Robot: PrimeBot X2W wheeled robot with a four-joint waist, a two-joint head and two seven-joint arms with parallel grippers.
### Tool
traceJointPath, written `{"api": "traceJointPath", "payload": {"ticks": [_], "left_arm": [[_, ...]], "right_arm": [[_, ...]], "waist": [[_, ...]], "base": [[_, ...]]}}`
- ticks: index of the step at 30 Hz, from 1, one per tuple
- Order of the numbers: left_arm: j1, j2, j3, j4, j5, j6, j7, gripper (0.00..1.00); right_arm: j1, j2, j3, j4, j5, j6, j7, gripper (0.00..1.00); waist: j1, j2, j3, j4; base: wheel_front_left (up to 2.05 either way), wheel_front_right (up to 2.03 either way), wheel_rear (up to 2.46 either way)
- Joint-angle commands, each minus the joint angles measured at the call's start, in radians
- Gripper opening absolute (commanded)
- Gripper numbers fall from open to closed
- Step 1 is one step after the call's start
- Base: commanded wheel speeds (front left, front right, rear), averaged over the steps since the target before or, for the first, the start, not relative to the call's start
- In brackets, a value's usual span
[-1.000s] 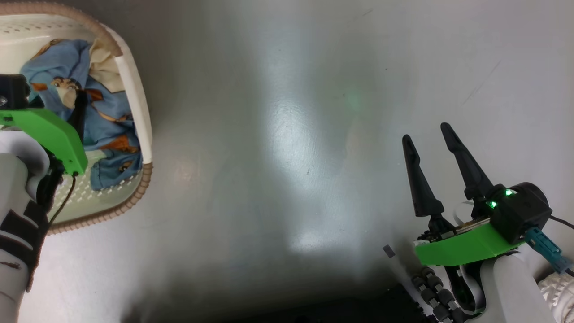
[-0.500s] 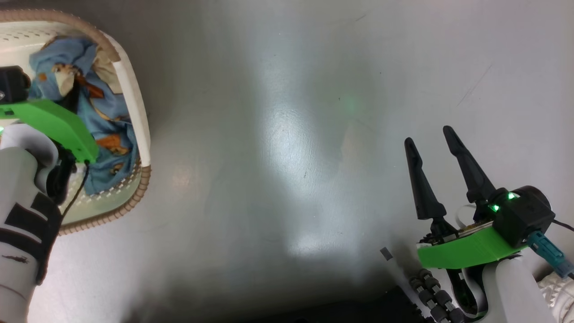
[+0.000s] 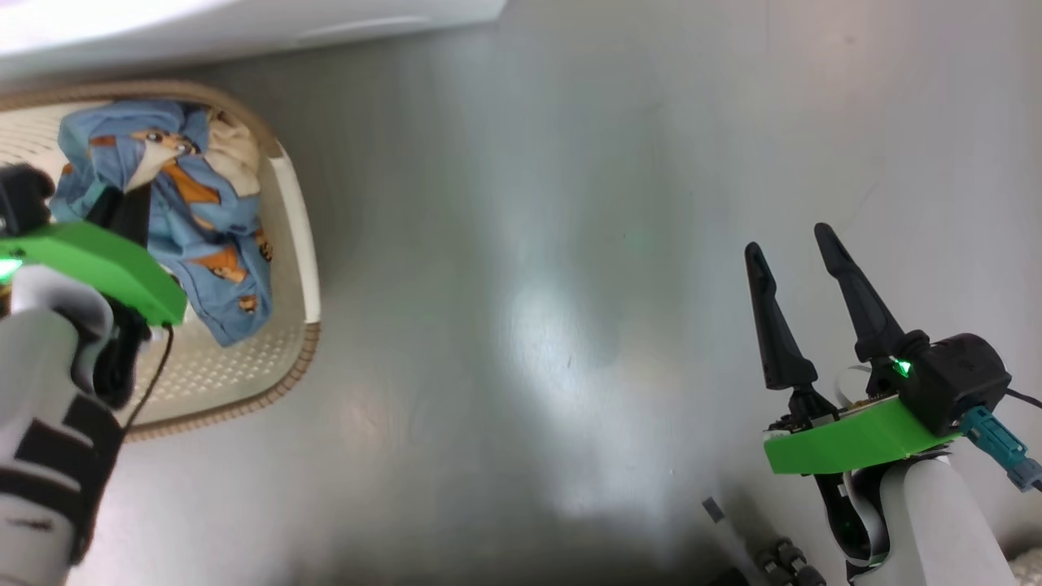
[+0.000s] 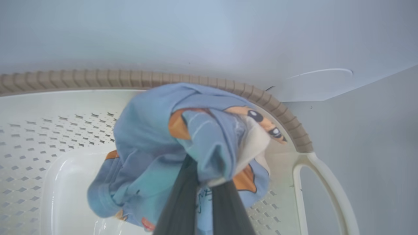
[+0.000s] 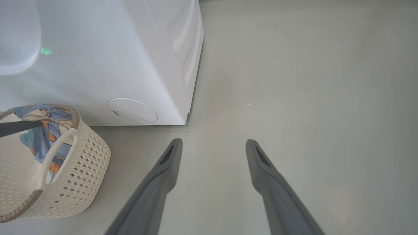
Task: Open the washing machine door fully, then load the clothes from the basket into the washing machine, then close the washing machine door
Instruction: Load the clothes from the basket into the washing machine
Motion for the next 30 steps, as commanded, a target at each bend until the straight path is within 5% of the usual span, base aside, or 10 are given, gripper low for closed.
{"api": "traceJointPath", "payload": {"ticks": [1,14,30], "left_arm": [[0.057,0.05,0.047,-0.027,0.024,0.002,-0.012,0.0],[0.388,-0.051,0.412,-0.315,0.286,0.008,-0.012,0.0],[0.649,-0.177,0.671,-0.56,0.474,0.001,-0.012,0.0]], "right_arm": [[0.018,0.0,0.02,-0.012,-0.003,0.002,-0.005,1.0],[0.046,-0.039,0.034,0.054,0.025,0.002,-0.005,1.0],[0.112,-0.057,0.073,0.126,0.065,0.002,-0.005,1.0]], "waist": [[0.0,0.0,-0.065,0.029],[0.0,0.0,-0.281,0.073],[0.0,0.0,-0.541,0.09]], "base": [[0.0,0.0,0.0],[0.0,0.0,0.0],[0.0,0.0,0.0]]}}
